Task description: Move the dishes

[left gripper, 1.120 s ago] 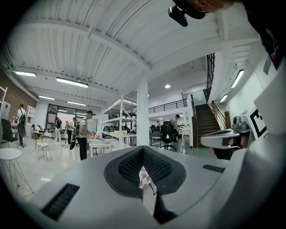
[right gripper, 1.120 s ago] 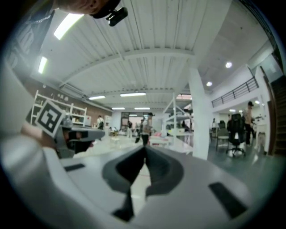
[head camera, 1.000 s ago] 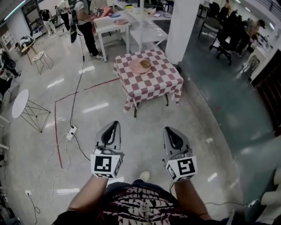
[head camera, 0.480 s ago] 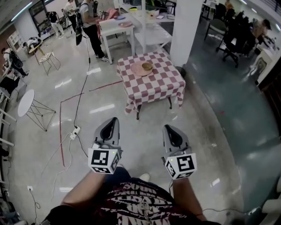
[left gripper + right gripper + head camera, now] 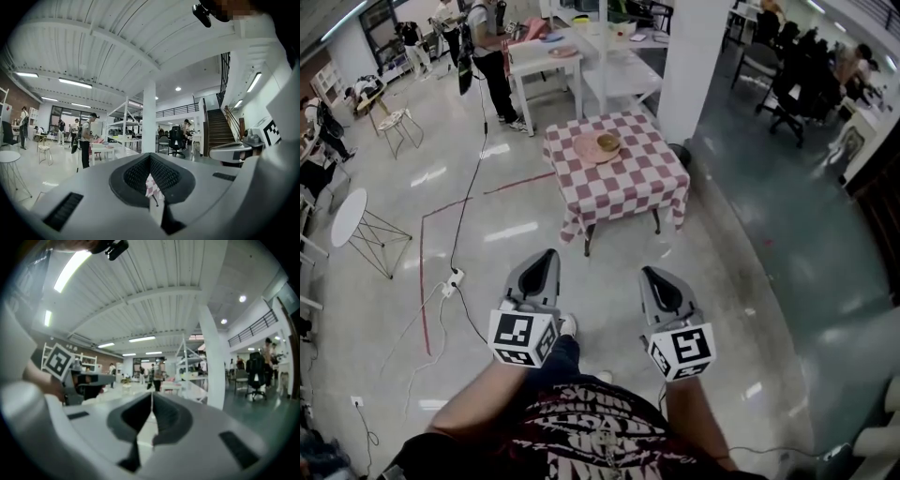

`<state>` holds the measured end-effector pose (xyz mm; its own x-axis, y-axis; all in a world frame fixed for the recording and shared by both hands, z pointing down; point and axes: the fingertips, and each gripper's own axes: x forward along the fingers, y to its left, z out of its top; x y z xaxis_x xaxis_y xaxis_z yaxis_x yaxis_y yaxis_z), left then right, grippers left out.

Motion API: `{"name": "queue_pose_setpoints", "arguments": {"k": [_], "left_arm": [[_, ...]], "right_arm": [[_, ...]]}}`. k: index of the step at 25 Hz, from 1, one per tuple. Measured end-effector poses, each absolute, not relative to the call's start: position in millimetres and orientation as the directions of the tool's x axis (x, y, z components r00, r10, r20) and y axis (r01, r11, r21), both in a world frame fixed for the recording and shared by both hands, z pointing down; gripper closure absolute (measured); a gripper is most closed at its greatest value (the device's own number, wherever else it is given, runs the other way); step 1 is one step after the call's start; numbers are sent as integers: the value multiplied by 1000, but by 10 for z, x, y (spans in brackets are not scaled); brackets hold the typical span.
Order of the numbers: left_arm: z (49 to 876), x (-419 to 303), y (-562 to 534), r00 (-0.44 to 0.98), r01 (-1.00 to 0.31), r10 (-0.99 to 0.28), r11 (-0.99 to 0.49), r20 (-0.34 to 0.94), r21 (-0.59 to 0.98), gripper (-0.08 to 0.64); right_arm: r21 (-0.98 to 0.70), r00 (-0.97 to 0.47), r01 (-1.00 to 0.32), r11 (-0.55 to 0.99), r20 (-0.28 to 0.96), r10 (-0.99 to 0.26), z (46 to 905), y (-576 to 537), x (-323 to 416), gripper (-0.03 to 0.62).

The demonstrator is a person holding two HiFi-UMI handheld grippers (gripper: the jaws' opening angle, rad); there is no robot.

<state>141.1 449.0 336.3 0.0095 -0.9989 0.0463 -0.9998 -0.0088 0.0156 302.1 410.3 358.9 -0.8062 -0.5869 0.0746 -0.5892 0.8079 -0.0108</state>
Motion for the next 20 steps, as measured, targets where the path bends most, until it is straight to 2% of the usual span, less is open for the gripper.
{"name": "queue_pose_setpoints", "arguments": {"k": [5,14,20], "left_arm": [[3431,1293,4447,2,-1000,-999,-1,47,11,535],[3814,924,4160,8,-997,-996,-2,88,74,534],[3825,388,3698,12,-998,-997,-7,77,69,535]], "right_arm": [[-75,-824,-565,822,94,-558,3678,4038,2892,557],[-47,-818,-556,830,211,-536,4023,3846,2464,557],[-7,-806,-571,821,196,-559,3976,3382,1935,557]]}}
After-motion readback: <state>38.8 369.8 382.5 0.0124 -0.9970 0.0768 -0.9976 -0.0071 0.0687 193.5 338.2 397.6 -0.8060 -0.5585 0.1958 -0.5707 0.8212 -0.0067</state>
